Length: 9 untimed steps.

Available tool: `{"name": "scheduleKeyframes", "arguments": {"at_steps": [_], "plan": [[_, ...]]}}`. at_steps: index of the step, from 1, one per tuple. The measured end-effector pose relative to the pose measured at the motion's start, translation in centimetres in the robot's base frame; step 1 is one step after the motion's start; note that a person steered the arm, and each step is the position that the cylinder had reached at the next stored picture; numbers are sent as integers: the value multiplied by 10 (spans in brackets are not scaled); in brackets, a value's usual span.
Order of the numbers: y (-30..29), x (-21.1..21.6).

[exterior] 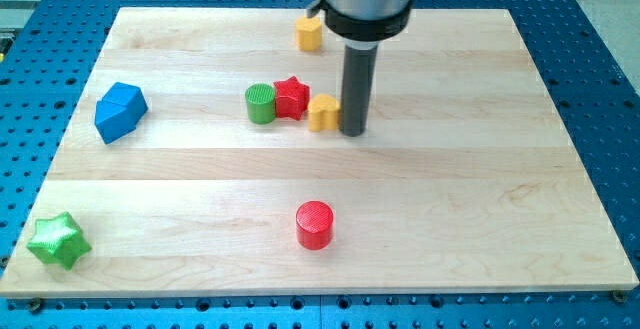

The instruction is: Place the red circle below the red star

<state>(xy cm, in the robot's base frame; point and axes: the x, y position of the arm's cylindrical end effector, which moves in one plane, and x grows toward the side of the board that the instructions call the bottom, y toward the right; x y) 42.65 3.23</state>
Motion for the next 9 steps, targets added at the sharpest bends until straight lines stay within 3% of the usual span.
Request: {"name": "scheduleKeyframes", "arguments": {"at_steps": [1, 2, 3, 4, 5, 7, 8, 9], "plan": [[34, 9], [89, 91], [65, 156], [-2, 173], [-69, 141], [-98, 157], [-129, 112], [-131, 103]]}}
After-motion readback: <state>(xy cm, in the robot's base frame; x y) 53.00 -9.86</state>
